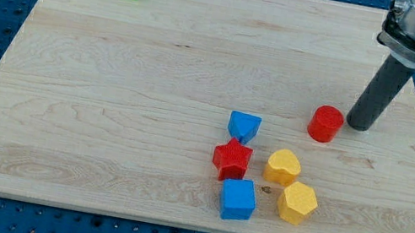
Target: Move the red circle closer to the blue triangle
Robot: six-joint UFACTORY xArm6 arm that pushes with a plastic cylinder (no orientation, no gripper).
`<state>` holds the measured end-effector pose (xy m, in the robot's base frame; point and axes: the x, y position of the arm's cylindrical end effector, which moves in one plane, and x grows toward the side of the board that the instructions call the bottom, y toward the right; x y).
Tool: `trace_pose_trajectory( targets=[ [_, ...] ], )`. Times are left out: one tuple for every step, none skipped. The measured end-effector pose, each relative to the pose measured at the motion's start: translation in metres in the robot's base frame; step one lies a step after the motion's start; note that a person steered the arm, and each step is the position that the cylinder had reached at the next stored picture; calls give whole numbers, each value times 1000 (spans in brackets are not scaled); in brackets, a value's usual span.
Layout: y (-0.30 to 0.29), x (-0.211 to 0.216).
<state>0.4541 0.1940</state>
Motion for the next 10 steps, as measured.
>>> trace_pose_trajectory(
  targets=[
    [-12, 25],
    [-34, 42],
    [-45, 29],
    [-44, 3],
    [-44, -28],
    [-45, -64],
    [-51, -71],
    [-60, -66],
    [-61, -40],
    [-66, -29]
  ],
)
